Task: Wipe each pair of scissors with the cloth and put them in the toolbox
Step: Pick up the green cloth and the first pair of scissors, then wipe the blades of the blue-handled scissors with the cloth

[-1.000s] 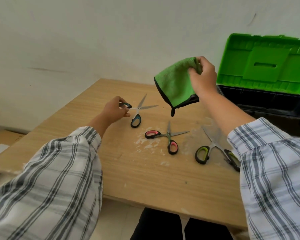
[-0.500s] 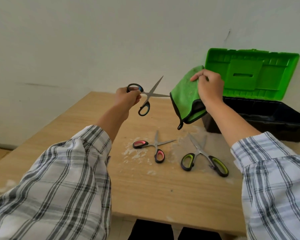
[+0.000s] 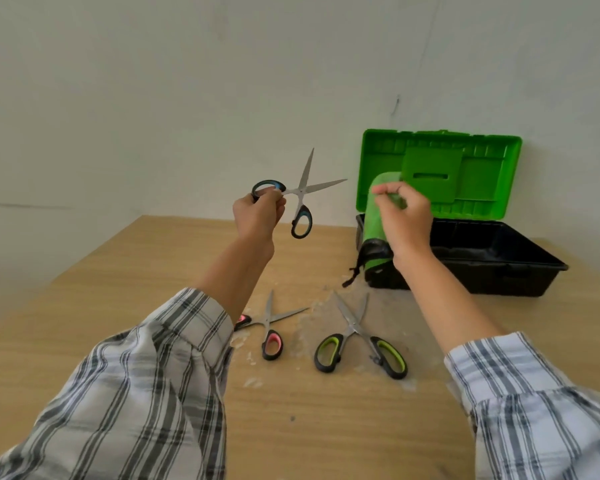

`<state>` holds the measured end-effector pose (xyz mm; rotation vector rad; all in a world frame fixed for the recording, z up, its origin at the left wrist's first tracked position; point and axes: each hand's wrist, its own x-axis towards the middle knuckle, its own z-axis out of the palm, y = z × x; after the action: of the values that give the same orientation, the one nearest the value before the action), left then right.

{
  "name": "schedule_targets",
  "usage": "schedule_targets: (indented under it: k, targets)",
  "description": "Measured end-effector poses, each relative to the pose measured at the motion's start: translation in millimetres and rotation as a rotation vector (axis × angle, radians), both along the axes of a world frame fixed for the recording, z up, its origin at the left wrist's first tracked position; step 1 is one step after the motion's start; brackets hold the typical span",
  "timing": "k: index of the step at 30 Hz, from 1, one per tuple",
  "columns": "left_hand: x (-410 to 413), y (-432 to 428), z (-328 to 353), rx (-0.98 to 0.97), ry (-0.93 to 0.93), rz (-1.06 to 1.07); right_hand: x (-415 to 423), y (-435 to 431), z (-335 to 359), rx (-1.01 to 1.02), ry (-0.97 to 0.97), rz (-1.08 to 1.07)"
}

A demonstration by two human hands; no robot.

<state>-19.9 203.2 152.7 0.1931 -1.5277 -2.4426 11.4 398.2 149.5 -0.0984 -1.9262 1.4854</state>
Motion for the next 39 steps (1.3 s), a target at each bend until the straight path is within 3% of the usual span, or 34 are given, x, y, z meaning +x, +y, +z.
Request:
schedule_targets:
  k: [6,10,16,28,33,39]
  targets:
    - [12.9,34.5,-2.0,0.127,0.037,-0.076,3.9,-9.4,-7.5,0.091,-0.090,0.201]
    - [15.7,47.4,-4.5,0.189,0.053,-0.100,-1.1,-20.2,-13.1,0.119,-0.133,0.218]
    - [13.8,50.6,-6.0,0.320,0.139,-0.191,-8.5,-26.0,-12.9,0.015,-0.100,0.297]
    - [-2.5,38.2,-12.1,0.084,0.171,-0.184,-19.2,-35.3,-16.3,0.010,-0.105,0.429]
    - [-10.2,29.9,-12.7,0.127,0.157,-0.167,-25.1,-24.3,-20.0,-0.230,-0.133,0.484]
    - [-12.5,25.8,-16.8,0.148,0.147,-0.204,-37.2,-9.1,-23.2,-0.574,-0.121,0.386]
